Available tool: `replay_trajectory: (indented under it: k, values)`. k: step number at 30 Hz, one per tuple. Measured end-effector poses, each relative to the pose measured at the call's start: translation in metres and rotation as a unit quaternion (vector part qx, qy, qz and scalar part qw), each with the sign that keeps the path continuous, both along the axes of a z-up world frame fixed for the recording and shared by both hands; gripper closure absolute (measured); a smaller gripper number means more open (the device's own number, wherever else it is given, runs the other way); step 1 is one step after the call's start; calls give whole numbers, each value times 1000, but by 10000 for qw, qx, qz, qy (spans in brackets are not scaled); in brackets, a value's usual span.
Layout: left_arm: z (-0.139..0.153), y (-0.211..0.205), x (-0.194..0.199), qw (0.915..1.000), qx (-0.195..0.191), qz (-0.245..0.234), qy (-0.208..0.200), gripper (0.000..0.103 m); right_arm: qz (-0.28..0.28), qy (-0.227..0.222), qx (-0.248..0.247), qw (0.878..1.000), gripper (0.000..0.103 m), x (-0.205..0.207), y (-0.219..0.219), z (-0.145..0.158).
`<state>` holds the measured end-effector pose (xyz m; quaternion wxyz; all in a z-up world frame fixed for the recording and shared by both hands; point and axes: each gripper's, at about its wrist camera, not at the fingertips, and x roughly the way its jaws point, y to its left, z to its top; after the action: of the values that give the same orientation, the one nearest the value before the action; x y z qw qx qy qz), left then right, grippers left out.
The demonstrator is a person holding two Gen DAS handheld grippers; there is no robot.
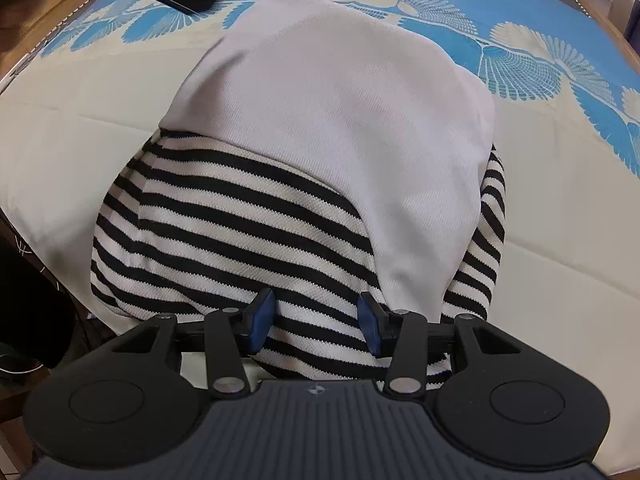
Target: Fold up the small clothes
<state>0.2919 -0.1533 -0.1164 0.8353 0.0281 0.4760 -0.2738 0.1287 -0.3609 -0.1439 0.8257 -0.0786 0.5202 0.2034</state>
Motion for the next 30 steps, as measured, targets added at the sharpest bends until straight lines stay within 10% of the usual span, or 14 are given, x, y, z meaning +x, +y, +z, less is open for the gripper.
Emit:
replay_trajectory:
  k: [7,13,18,26,30]
  values:
    - [-66,0,36,9940,840,603,353,88,8,54,69,10000,57,4,3,-2]
    - [-24,22,36,9960,173,713,508,74,-151,79,480,9987,56,11,-9,11]
    - [0,25,5,9984,-72,-182,530,68,-1159,-535,1359,9825,56,27,-44,39]
    - [-55,-17,-39,9874,1038,-1148,321,64,-1624,-124,-140,9865,51,65,-33,-9]
    - [-39,-13,-31,9901,847,-1019,473,54,-1697,-112,-207,9852,48,65,-34,-15]
